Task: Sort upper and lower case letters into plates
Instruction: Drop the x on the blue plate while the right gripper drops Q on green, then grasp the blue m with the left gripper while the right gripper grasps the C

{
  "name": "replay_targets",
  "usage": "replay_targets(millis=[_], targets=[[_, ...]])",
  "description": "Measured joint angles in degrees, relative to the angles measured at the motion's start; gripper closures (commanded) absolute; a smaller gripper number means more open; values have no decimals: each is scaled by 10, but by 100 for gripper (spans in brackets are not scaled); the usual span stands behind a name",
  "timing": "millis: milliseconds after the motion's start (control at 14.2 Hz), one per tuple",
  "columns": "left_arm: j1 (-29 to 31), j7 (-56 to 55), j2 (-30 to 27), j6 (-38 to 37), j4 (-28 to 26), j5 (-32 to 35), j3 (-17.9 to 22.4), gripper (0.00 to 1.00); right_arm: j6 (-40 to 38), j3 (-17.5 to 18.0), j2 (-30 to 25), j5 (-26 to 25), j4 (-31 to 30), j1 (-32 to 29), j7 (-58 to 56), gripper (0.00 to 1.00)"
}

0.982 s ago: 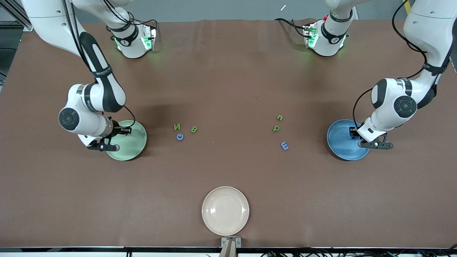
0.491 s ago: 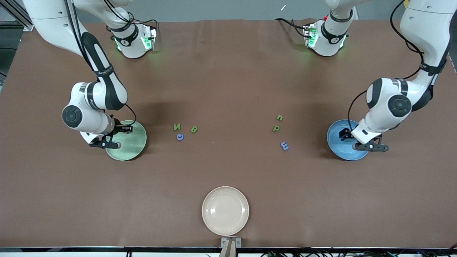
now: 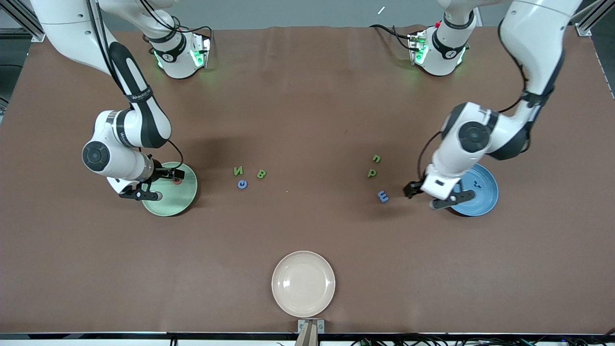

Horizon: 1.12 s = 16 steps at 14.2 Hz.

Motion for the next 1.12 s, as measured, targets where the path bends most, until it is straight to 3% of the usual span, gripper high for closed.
replay_targets(millis=[281,702,912,1123], targets=[[-60,-157,66,0,53,1,1,0,0,8,-3,2,28,57,105,0],[-70,-205,116,0,67,55,5,4,34,11,31,4,82,155,162,0],[-70,-205,122,0,67,66,7,17,76,11,63,5,88,173,196,2],[-70,-205,126,0,67,66,7,34,105,11,85,5,92,195,242,10]])
